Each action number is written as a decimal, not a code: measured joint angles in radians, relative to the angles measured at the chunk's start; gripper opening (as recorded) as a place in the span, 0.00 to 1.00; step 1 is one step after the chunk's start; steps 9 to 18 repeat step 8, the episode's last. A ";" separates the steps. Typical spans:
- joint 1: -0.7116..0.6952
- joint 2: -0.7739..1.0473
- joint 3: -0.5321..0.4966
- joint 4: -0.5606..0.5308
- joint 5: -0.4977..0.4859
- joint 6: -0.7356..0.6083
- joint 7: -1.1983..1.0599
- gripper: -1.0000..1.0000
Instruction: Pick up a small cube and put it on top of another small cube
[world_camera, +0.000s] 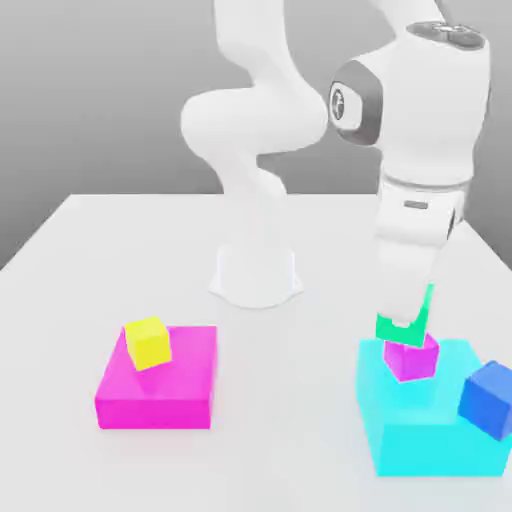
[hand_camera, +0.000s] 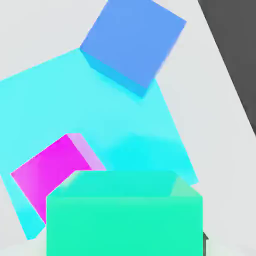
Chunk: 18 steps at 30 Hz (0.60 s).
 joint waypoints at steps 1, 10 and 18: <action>0.005 0.008 0.008 -0.012 0.001 0.021 0.006 0.00; 0.005 0.110 0.021 -0.054 -0.010 0.164 0.020 1.00; 0.005 0.110 0.021 -0.054 -0.010 0.164 0.020 1.00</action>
